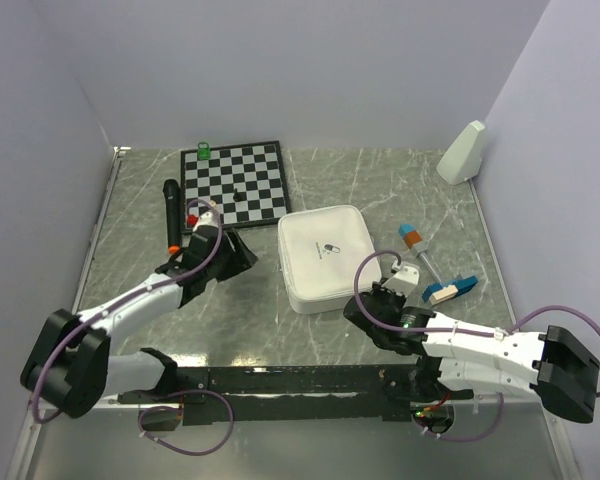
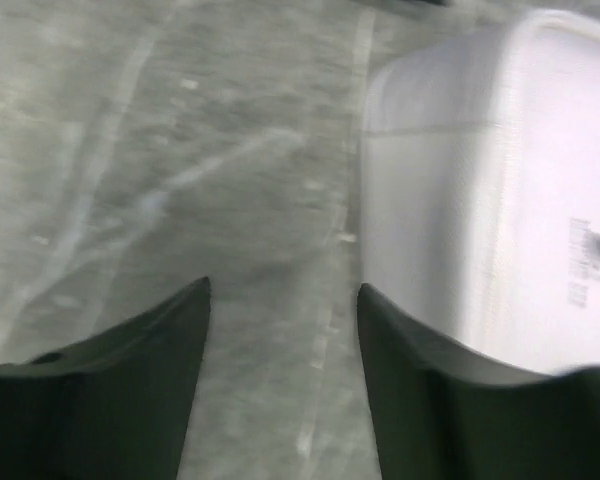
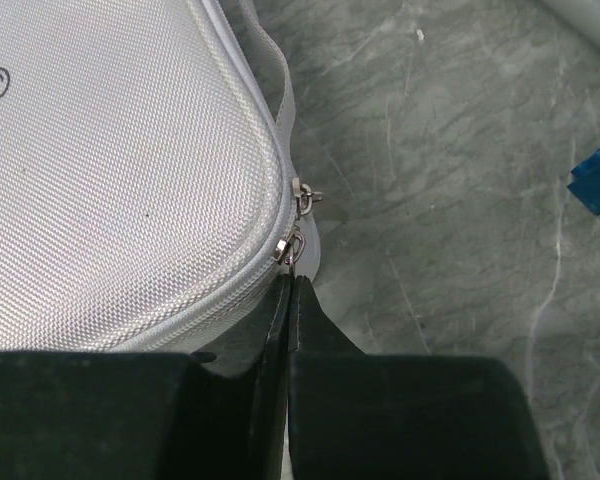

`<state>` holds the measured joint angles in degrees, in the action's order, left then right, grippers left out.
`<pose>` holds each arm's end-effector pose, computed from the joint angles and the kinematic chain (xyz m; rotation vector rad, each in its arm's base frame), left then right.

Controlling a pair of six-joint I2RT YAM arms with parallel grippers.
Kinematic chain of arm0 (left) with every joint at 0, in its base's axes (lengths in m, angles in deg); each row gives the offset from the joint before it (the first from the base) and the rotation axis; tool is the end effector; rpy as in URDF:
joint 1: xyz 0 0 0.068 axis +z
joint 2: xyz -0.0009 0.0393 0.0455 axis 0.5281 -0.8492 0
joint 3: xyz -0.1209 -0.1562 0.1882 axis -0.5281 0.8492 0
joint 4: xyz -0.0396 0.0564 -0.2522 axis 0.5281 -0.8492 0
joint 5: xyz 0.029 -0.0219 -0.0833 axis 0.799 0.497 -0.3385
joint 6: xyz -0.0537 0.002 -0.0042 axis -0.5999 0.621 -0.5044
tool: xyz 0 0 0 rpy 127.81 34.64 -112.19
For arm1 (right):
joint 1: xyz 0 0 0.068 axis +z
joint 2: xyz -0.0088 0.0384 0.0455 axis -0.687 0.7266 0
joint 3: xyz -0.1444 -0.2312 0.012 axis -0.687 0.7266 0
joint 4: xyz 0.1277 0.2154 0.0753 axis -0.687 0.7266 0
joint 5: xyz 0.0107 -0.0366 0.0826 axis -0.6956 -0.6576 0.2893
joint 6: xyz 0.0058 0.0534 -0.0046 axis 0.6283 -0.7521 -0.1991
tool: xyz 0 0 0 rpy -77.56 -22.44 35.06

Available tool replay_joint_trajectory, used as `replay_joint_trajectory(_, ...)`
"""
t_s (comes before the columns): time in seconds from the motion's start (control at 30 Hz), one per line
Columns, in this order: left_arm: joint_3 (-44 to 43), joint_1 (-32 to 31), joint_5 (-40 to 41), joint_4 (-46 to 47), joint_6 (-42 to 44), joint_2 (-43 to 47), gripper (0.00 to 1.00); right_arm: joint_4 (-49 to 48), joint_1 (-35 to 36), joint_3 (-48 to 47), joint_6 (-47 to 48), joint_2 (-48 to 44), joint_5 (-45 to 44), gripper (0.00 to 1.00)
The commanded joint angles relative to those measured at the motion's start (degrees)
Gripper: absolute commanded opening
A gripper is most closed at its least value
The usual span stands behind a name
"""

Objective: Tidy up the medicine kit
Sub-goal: Zip the medicine box at the center of the board.

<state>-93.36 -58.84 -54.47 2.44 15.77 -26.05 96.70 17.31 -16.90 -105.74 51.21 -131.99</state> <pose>0.2249 -0.1122 0.1926 -0.4676 2.3013 -0.6189 0.1015 0.1220 0.1727 0.3929 2.0548 0.0569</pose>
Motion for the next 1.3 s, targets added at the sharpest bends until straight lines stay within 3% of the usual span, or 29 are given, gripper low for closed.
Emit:
replay_joint_trajectory(0.0,-0.8,-6.8,0.6,0.2,-5.6,7.4,0.73,-5.1,0.0,0.1,5.1,0.5,-1.7,0.0)
replay_joint_trajectory(0.03,-1.0,-9.5,2.7,-0.1,-7.2,8.4,0.77,-5.6,0.2,0.1,5.8,0.7,-1.6,0.0)
replay_joint_trajectory(0.07,-0.9,-12.6,4.1,-0.2,-9.4,9.1,0.88,-6.0,0.3,0.1,6.1,0.8,-1.6,0.0)
replay_joint_trajectory(0.17,-0.6,-22.1,9.5,0.5,-16.4,9.1,0.98,-6.2,0.5,-0.2,6.3,1.5,-1.6,0.0)
replay_joint_trajectory(0.33,-1.4,-31.6,16.1,-0.3,-29.0,4.4,0.96,-6.0,0.6,-0.5,5.9,2.4,-1.7,0.0)
replay_joint_trajectory(0.5,-4.1,-35.0,18.5,-2.1,-37.6,-0.2,0.96,-6.0,0.7,-0.6,6.2,2.0,-2.0,0.0)
replay_joint_trajectory(0.67,-7.4,-35.5,21.8,-2.9,-38.6,-3.4,0.99,-6.7,0.7,-0.2,6.6,1.3,-1.6,0.0)
replay_joint_trajectory(0.83,-7.0,-34.9,21.8,-2.8,-35.9,-4.5,0.69,-8.3,1.4,0.3,7.7,1.3,-1.0,0.0)
replay_joint_trajectory(1.0,-4.9,-33.9,19.5,-3.0,-33.8,-3.2,0.54,-10.5,2.8,-0.2,9.7,3.0,-1.3,0.0)
replay_joint_trajectory(1.17,-3.9,-31.7,18.6,-4.0,-30.3,-2.2,0.05,-11.4,4.1,-1.3,10.3,5.2,-1.4,0.0)
replay_joint_trajectory(1.27,-3.0,-29.8,18.2,-5.2,-28.1,-1.4,0.01,-12.7,4.8,-1.8,11.9,6.0,-1.2,0.0)
